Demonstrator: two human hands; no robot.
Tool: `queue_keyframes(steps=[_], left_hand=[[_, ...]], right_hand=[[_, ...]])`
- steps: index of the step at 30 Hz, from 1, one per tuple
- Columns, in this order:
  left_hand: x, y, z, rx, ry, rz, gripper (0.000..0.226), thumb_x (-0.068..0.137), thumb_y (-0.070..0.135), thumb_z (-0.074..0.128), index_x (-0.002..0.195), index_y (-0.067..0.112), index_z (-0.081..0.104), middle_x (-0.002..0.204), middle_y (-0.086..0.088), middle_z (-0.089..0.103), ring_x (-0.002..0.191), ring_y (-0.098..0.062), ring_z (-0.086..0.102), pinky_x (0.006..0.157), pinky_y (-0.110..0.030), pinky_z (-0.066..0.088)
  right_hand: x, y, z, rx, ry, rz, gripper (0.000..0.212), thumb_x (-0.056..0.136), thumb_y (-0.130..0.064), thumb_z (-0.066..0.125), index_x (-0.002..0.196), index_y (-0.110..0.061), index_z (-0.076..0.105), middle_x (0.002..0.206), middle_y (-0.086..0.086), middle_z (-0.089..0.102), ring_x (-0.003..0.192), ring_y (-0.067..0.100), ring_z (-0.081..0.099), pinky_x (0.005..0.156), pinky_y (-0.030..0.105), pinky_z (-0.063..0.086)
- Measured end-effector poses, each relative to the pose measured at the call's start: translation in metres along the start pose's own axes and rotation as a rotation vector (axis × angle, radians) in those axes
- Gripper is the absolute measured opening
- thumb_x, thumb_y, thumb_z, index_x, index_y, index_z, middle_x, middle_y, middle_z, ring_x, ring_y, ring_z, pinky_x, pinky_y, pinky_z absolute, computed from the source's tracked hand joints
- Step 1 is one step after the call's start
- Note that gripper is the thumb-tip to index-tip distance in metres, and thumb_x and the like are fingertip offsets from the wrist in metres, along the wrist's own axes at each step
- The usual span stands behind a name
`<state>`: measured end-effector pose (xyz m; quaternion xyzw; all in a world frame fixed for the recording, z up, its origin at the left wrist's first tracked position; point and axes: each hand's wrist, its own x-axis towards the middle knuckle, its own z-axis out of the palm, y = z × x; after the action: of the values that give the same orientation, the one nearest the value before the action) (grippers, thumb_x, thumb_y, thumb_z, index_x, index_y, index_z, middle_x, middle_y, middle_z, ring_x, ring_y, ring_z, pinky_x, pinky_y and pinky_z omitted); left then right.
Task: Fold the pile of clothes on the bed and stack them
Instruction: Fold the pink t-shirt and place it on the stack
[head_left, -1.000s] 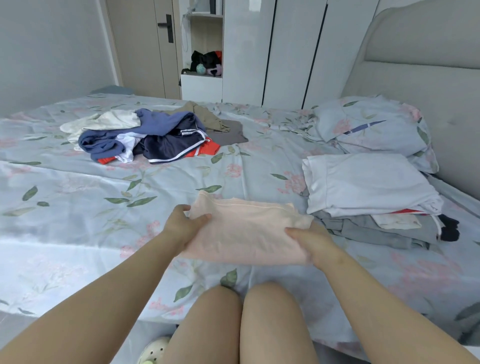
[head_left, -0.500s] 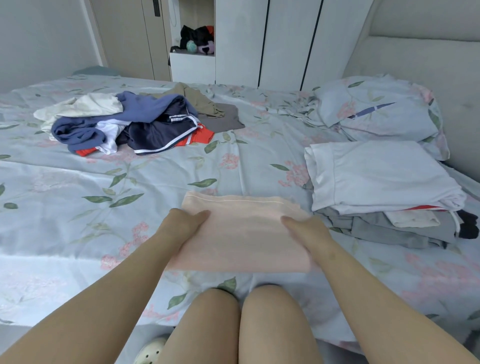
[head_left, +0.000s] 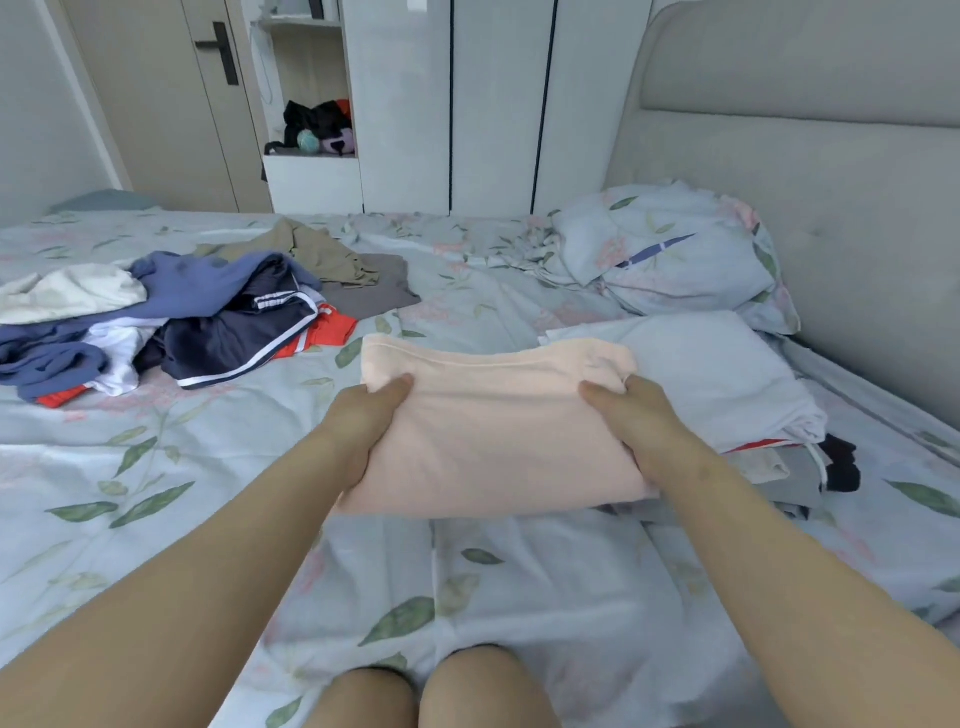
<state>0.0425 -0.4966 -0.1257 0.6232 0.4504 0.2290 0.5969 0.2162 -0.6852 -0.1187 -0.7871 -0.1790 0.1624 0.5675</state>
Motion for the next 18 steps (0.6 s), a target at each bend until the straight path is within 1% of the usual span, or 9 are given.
queue_keyframes(steps=[2, 5, 7, 9, 12, 14, 15, 16, 18], left_hand=[[0.007, 0.025, 0.028, -0.029, -0.057, 0.002, 0.057, 0.084, 0.048, 0.064, 0.122, 0.006, 0.056, 0.112, -0.012, 0.064, 0.097, -0.030, 0.061, 0.087, -0.037, 0.049], [0.016, 0.058, 0.075, -0.058, -0.156, -0.009, 0.054, 0.086, 0.044, 0.064, 0.123, 0.005, 0.055, 0.111, -0.012, 0.063, 0.093, -0.028, 0.059, 0.079, -0.032, 0.046], [0.023, 0.077, 0.107, -0.079, -0.206, -0.016, 0.054, 0.087, 0.042, 0.064, 0.124, 0.005, 0.053, 0.102, -0.010, 0.062, 0.084, -0.026, 0.059, 0.075, -0.032, 0.045], [0.034, 0.092, 0.137, -0.091, -0.240, -0.015, 0.053, 0.088, 0.041, 0.064, 0.125, 0.005, 0.052, 0.102, -0.010, 0.061, 0.078, -0.023, 0.058, 0.072, -0.033, 0.043], [0.049, 0.098, 0.179, -0.137, -0.290, -0.066, 0.052, 0.088, 0.043, 0.062, 0.124, 0.007, 0.051, 0.114, -0.011, 0.060, 0.092, -0.027, 0.058, 0.078, -0.034, 0.045], [0.062, 0.091, 0.204, -0.116, -0.263, -0.090, 0.055, 0.089, 0.043, 0.060, 0.129, 0.007, 0.047, 0.121, -0.009, 0.057, 0.104, -0.029, 0.056, 0.091, -0.039, 0.047], [0.068, 0.083, 0.215, -0.039, -0.209, -0.060, 0.058, 0.091, 0.039, 0.058, 0.135, 0.007, 0.040, 0.125, -0.010, 0.054, 0.109, -0.030, 0.053, 0.097, -0.042, 0.045], [0.072, 0.074, 0.225, 0.105, -0.141, 0.014, 0.062, 0.092, 0.036, 0.055, 0.142, 0.010, 0.030, 0.130, -0.011, 0.048, 0.116, -0.032, 0.049, 0.102, -0.045, 0.041], [0.068, 0.059, 0.236, 0.589, -0.006, 0.298, 0.067, 0.094, 0.035, 0.047, 0.149, 0.023, 0.011, 0.152, -0.009, 0.023, 0.136, -0.032, 0.027, 0.110, -0.046, 0.027]], right_hand=[[0.018, -0.016, -0.031, -0.057, 0.055, -0.022, 0.044, 0.089, -0.026, 0.062, 0.127, -0.003, 0.053, 0.119, 0.014, 0.059, 0.100, 0.026, 0.057, 0.085, 0.032, 0.045], [0.047, -0.030, -0.077, -0.158, 0.131, -0.026, 0.049, 0.091, -0.028, 0.060, 0.129, 0.001, 0.050, 0.121, 0.014, 0.057, 0.102, 0.027, 0.054, 0.081, 0.028, 0.039], [0.067, -0.035, -0.104, -0.223, 0.180, -0.039, 0.049, 0.091, -0.028, 0.060, 0.128, 0.002, 0.050, 0.118, 0.011, 0.055, 0.110, 0.028, 0.054, 0.083, 0.028, 0.039], [0.088, -0.036, -0.127, -0.279, 0.234, -0.048, 0.049, 0.090, -0.028, 0.061, 0.127, 0.003, 0.050, 0.126, 0.013, 0.055, 0.116, 0.031, 0.052, 0.089, 0.031, 0.041], [0.111, -0.035, -0.153, -0.446, 0.309, -0.059, 0.048, 0.093, -0.026, 0.057, 0.128, 0.005, 0.049, 0.133, 0.020, 0.051, 0.122, 0.035, 0.048, 0.092, 0.032, 0.038], [0.124, -0.026, -0.164, -0.602, 0.363, -0.062, 0.041, 0.094, -0.021, 0.052, 0.127, 0.004, 0.048, 0.131, 0.022, 0.052, 0.120, 0.038, 0.048, 0.089, 0.035, 0.038], [0.130, -0.018, -0.166, -0.698, 0.402, -0.055, 0.040, 0.093, -0.017, 0.049, 0.129, 0.001, 0.045, 0.132, 0.021, 0.051, 0.120, 0.038, 0.047, 0.089, 0.038, 0.038], [0.134, -0.010, -0.166, -0.799, 0.432, -0.067, 0.044, 0.092, -0.016, 0.047, 0.134, -0.003, 0.039, 0.136, 0.019, 0.047, 0.123, 0.037, 0.044, 0.093, 0.041, 0.036], [0.140, 0.004, -0.156, -0.944, 0.380, -0.125, 0.055, 0.094, -0.021, 0.043, 0.145, -0.014, 0.024, 0.149, 0.010, 0.032, 0.134, 0.033, 0.030, 0.104, 0.046, 0.028]])
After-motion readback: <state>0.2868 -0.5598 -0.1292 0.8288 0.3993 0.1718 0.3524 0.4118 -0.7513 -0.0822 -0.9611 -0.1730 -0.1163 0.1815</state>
